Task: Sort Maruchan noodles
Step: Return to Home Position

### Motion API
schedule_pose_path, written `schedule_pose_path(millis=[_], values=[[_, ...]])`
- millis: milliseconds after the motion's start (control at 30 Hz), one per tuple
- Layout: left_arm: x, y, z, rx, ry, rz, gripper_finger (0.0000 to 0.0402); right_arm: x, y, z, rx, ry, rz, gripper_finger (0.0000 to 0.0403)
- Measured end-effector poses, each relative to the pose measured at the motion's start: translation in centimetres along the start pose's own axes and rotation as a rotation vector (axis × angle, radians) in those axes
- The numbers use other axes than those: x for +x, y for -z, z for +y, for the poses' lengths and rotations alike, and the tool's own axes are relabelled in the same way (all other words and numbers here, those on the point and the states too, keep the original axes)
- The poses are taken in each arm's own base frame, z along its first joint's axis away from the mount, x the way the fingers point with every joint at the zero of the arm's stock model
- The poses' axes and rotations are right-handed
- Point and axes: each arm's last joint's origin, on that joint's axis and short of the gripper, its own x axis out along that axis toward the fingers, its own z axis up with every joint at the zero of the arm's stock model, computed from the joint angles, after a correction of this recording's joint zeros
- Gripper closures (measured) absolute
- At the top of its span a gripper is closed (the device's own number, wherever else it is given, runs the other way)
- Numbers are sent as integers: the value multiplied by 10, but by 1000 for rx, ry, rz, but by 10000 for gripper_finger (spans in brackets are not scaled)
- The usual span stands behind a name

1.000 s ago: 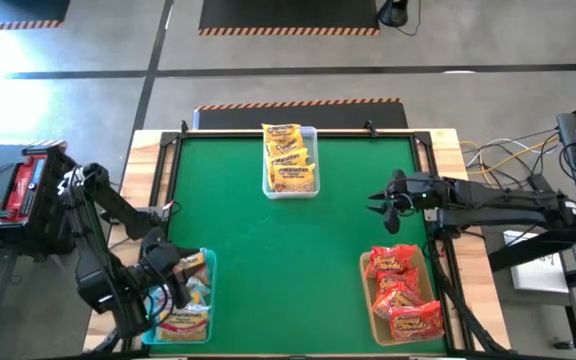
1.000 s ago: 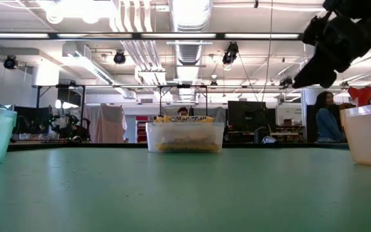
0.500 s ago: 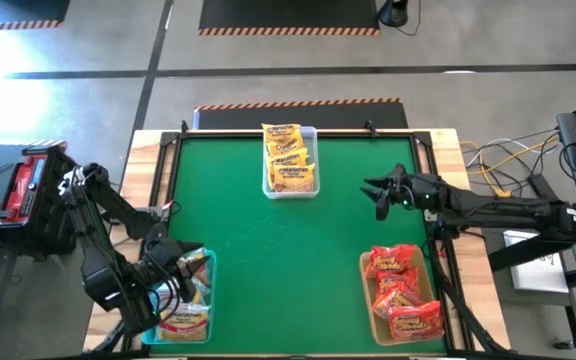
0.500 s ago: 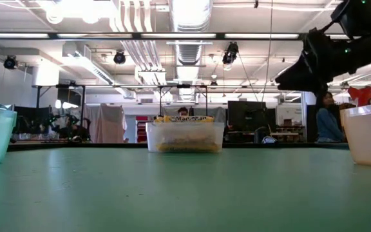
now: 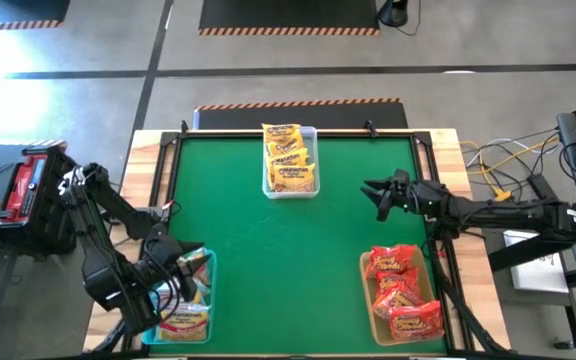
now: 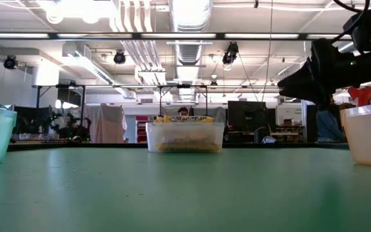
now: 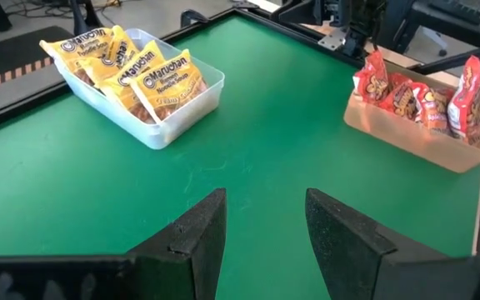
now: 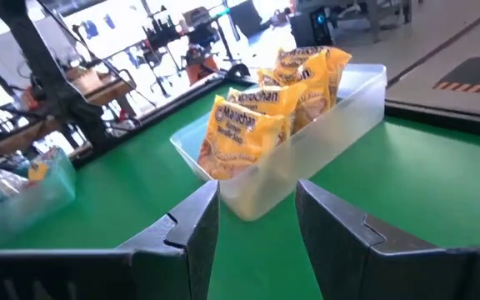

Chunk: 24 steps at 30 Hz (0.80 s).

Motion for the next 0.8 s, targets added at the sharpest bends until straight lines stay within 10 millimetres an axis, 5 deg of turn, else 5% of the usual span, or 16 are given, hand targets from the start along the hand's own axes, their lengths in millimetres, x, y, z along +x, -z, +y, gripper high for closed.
schedule_pose_path(millis=[800], values=[[5, -3, -1, -19, -19, -3, 254, 0, 1, -17, -48, 144, 26, 252]])
